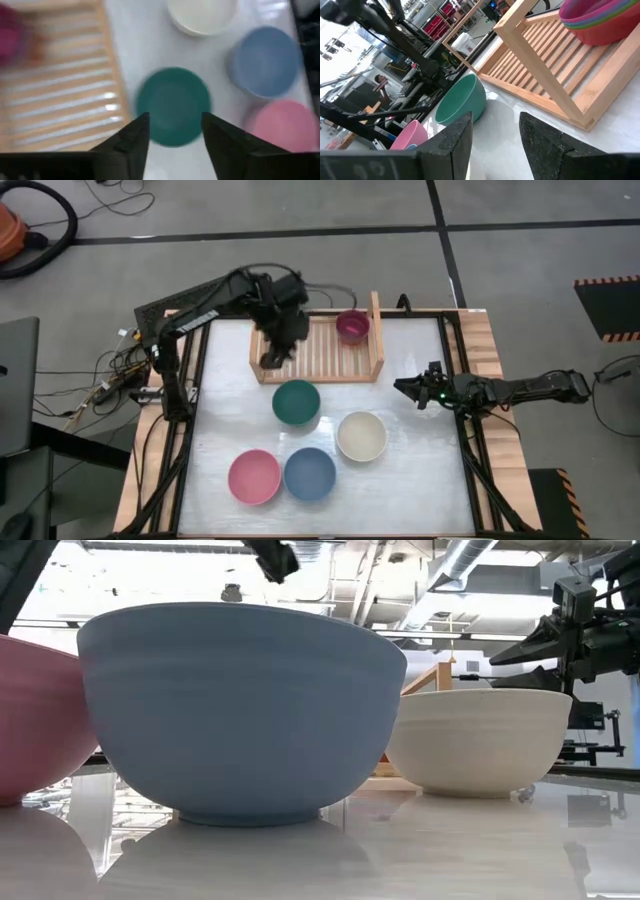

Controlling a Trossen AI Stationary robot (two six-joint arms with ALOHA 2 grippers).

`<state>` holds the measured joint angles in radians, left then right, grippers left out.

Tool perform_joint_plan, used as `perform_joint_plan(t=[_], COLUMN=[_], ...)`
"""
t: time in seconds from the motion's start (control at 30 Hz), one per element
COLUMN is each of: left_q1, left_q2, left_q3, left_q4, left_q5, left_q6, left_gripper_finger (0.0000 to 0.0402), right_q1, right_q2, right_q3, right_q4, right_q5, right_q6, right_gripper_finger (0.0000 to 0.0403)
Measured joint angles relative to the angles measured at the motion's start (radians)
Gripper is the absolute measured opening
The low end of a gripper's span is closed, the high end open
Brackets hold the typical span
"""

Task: Place and stack bowls onto a shelf
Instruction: Put the large green bowl on the shelf

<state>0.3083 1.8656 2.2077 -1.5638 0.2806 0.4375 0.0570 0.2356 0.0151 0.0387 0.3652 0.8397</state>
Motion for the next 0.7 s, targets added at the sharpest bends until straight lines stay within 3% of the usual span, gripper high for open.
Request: perform_joint_plan(t=[0.13,0.27,0.4,0.53,0.7], left_q1=[-0.014,-0.014,-0.016,-0.027,-0.023], left_q2=[-0.012,-0.037,-0.106,-0.156,-0.191], left_q3=[-0.116,-0.313,-0.562,-0.770,-0.907], left_q4=[0.048,0.096,0.272,0.528,0.741], left_q5=[0.060,0.054,0.037,-0.089,-0.107], left_q6=[0.010,0.002,-0.019,-0.071,-0.138], left_gripper_finger=[0.0188,0.0202,0.0201,0.0199,0.0199], right_q1=[-0.001,-0.001,-0.001,-0.001,-0.001], right_q2=[0.000,0.000,0.000,0.000,0.000], right_q3=[0.000,0.000,0.000,0.000,0.000], right_q4=[0.000,0.000,0.003,0.005,0.006], right_q5=[0.002,0.007,0.029,0.059,0.081], right_q6=[-0.010,-0.011,-0.010,-0.003,-0.002], right_gripper_finger=[0.0189,0.0189,0.0189,0.0189,0.0189])
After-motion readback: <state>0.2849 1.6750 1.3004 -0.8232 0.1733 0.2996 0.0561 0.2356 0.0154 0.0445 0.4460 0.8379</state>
